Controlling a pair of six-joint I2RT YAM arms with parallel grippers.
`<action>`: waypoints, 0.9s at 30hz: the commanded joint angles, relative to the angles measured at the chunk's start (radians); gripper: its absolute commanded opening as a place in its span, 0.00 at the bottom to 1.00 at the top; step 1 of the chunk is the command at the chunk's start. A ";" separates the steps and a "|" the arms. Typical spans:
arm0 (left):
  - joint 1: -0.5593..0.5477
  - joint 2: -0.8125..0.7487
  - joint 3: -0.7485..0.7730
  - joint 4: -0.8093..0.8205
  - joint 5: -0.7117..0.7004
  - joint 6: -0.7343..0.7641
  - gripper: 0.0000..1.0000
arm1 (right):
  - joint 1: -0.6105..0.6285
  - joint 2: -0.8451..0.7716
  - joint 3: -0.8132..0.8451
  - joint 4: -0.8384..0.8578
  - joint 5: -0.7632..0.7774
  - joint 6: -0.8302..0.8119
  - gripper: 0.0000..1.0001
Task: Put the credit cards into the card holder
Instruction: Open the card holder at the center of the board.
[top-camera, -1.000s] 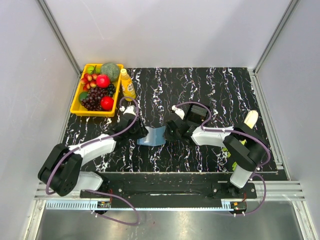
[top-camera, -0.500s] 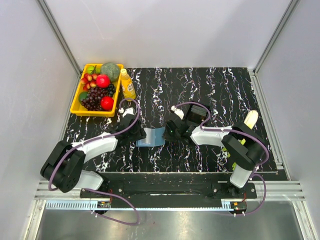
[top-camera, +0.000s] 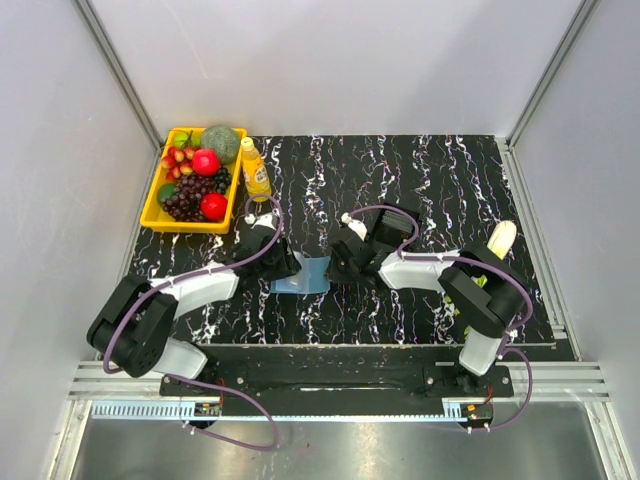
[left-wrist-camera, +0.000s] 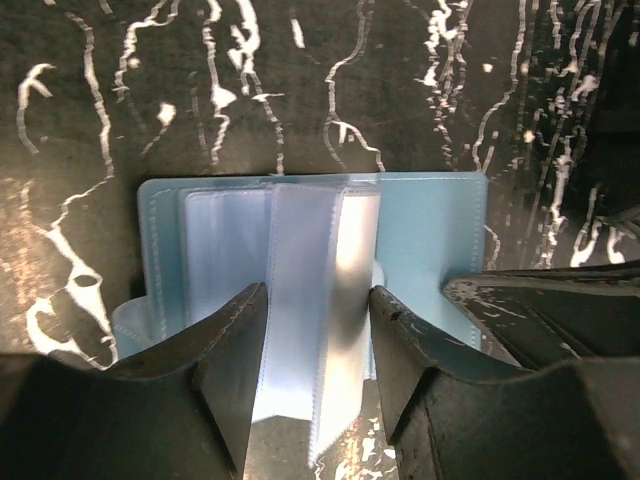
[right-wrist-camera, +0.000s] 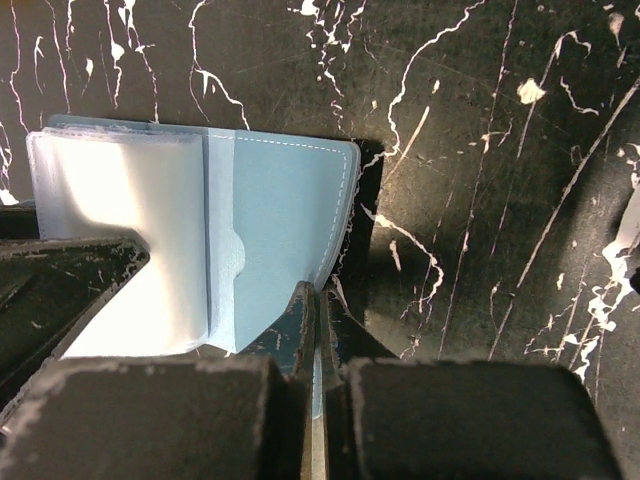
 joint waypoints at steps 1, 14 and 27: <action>-0.003 0.015 0.010 0.125 0.133 -0.009 0.49 | -0.002 0.021 0.032 -0.015 -0.032 0.009 0.00; -0.004 0.100 0.027 0.270 0.271 -0.050 0.47 | -0.005 0.045 0.031 -0.026 -0.032 0.031 0.04; -0.004 0.163 0.072 0.107 0.138 -0.027 0.36 | -0.018 -0.176 0.005 -0.101 0.049 0.014 0.19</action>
